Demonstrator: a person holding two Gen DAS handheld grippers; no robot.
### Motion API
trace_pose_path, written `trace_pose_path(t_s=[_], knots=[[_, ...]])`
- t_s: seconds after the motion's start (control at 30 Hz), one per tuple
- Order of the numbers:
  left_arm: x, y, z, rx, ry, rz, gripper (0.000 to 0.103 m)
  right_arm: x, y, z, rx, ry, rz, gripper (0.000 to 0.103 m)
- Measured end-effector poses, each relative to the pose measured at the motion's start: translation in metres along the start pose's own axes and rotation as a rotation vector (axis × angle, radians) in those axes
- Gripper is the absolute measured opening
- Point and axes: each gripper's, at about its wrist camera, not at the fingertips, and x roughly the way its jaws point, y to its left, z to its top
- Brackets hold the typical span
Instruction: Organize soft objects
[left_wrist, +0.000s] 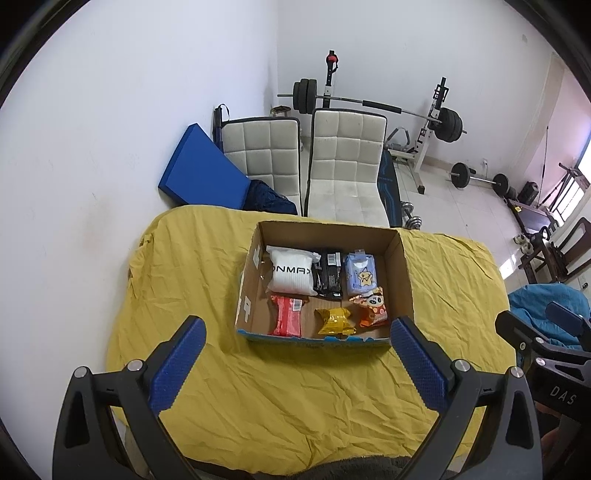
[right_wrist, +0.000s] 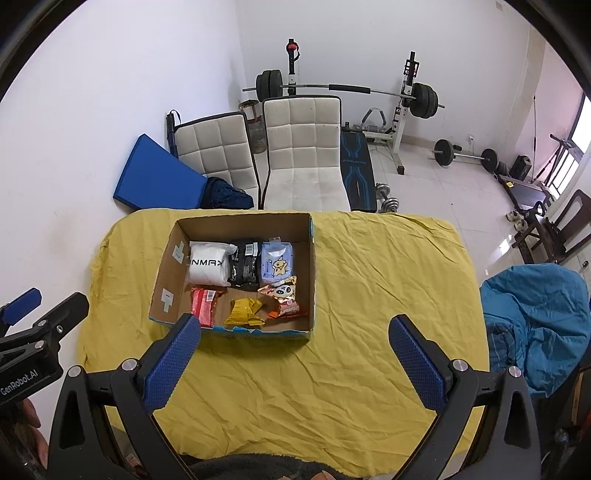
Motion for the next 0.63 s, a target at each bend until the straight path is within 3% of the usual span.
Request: trace_pose_path(t_s=[0.63], knots=[[-0.0003,-0.0017,-0.0078,-0.001,0.010,0.002,0.103,-0.0080,-0.0059,-0.0087,-0.002,-0.001,0.006,0.103]])
